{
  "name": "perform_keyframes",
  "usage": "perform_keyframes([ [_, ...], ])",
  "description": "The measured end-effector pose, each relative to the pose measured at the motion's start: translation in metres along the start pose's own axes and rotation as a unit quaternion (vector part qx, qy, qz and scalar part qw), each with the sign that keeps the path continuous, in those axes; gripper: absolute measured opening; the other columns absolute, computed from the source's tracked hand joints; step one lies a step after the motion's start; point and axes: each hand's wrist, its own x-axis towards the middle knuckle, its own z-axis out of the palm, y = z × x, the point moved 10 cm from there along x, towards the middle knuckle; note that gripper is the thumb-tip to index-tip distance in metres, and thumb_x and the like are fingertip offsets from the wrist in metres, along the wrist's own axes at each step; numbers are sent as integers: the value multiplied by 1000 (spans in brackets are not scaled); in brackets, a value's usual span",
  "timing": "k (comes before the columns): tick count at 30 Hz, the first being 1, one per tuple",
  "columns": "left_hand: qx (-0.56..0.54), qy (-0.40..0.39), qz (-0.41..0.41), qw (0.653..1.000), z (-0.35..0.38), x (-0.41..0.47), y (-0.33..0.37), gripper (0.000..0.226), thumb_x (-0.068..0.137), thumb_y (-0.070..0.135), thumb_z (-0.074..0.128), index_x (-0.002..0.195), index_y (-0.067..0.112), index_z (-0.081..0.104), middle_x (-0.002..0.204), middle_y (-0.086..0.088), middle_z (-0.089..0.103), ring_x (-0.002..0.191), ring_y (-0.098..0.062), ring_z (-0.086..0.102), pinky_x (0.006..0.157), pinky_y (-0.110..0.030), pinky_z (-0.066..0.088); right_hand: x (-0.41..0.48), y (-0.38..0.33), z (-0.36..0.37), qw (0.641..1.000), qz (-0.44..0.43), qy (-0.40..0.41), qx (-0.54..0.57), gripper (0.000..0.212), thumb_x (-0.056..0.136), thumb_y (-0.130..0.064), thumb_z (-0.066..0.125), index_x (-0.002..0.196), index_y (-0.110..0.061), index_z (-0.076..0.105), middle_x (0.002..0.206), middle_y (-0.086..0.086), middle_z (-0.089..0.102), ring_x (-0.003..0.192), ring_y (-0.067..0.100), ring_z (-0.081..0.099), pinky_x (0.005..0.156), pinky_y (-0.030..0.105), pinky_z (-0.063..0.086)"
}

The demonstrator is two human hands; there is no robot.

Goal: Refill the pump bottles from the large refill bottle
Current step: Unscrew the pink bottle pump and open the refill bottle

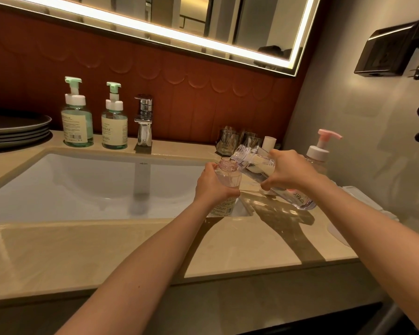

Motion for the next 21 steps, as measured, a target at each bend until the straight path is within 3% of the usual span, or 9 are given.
perform_keyframes([
  [5, -7, 1, -1, 1000, 0, 0, -1, 87, 66, 26, 83, 135, 14, 32, 133, -6, 48, 119, -23, 47, 92, -32, 43, 1, 0, 1, 1000, -1, -1, -12, 66, 61, -36, 82, 116, -13, 52, 108, 8, 61, 85, 21, 55, 72, 36, 54],
  [21, -9, -3, -2, 1000, 5, -2, -2, 87, 67, 26, 83, 136, 15, 30, 135, -7, 47, 120, -24, 47, 92, -31, 43, 0, 0, 0, 1000, -6, -12, -18, 65, 63, -34, 81, 117, -14, 52, 111, 7, 61, 84, 18, 50, 67, 29, 46],
])
